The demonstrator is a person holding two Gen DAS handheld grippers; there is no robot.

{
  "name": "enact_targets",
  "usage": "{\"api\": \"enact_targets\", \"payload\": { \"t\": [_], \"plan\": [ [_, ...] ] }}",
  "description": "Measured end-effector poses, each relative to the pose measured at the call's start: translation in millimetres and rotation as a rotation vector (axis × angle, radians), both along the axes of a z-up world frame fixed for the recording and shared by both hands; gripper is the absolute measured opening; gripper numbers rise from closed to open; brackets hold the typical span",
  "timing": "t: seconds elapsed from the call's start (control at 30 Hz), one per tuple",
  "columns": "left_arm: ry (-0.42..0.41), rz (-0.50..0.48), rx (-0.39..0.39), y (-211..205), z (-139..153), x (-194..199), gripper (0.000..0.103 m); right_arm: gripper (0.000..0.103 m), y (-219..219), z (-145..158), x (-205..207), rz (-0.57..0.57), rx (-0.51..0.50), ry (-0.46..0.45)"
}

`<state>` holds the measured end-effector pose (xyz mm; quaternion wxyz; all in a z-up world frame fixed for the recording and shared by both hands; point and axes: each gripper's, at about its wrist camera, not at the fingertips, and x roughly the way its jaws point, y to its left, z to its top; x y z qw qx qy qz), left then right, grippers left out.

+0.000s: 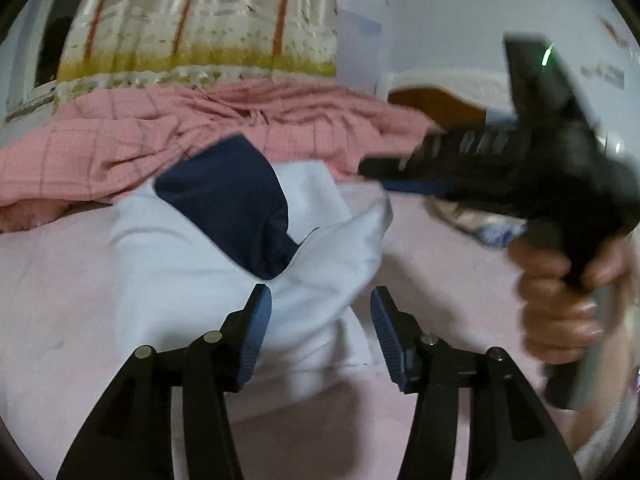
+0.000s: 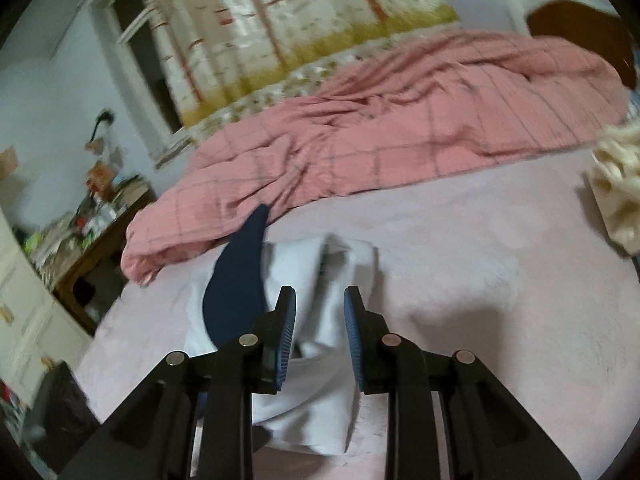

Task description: Fold large clothes

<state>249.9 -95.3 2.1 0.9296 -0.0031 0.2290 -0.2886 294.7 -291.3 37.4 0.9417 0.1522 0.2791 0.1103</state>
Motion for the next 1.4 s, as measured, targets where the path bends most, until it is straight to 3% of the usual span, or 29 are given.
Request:
{"api": "enact_targets", "payload": {
  "t": [0.1,0.2,0.27,0.37,0.47,0.53,0.67,0.73,0.8,0.9,0.97,1.03,1.17,1.2,1.23,1.3,1.4],
  "plan": [
    [-0.069,0.104,-0.082,35.5,22.7,-15.1,0.054,0.031,12.7,-1.2,0.7,0.031,-0.008,0.006],
    [-0.098,0.216,-0.075,59.0,41.1,-2.8,0.065,0.037,21.9,-6.2,3.1,0.069,0.004,0.015],
    [-0.047,0.284,-0.081,72.6,42.9,17.8,0.065,0.042,29.3,-10.1,5.4,0.096,-0.023,0.033],
    [0.041,0.328,-0.14,89.6,28.8,44.2,0.065,0.044,41.8,-26.7,19.5,0.097,-0.174,0.157],
    [0.115,0.291,-0.213,101.8,-2.8,51.8,0.065,0.043,30.4,-56.6,39.7,0.1,-0.097,0.295],
    [0.159,0.29,-0.152,92.1,-19.9,56.8,0.065,0.042,23.2,-68.6,48.6,0.106,-0.034,0.336],
    [0.12,0.254,-0.065,63.7,-23.6,48.2,0.067,0.043,22.8,-67.4,45.9,0.136,-0.074,0.358],
    [0.097,0.289,-0.006,51.6,-25.6,43.2,0.067,0.043,17.5,-52.4,37.9,0.073,-0.072,0.296],
    [0.097,0.294,-0.004,51.7,-27.4,41.2,0.067,0.043,17.8,-29.6,24.2,0.016,-0.077,0.171],
    [0.132,0.273,-0.064,64.3,-28.1,44.6,0.067,0.043,30.8,-3.1,10.7,0.1,-0.051,0.042],
    [0.142,0.246,-0.086,69.0,-26.8,46.4,0.067,0.043,43.5,-0.2,17.0,0.138,-0.06,0.041],
    [0.147,0.228,-0.105,72.8,-24.8,46.3,0.066,0.044,57.8,-6.3,36.0,0.101,-0.111,0.084],
    [0.131,0.24,-0.156,89.0,-13.5,44.5,0.066,0.048,73.8,-37.9,74.6,0.111,-0.096,0.202],
    [0.104,0.255,-0.159,95.8,-7.3,44.4,0.066,0.025,75.6,-37.9,74.4,0.11,-0.115,0.194],
    [0.075,0.281,-0.162,104.1,-1.2,43.7,0.066,0.012,77.0,-34.3,69.4,0.102,-0.137,0.165],
    [0.042,0.306,-0.183,120.1,7.4,42.2,0.066,0.006,75.0,-21.2,48.0,0.085,-0.131,0.082],
    [0.068,0.327,-0.229,134.2,9.0,44.8,0.066,0.006,74.1,-4.2,18.2,0.062,-0.167,0.007]
  ]
}}
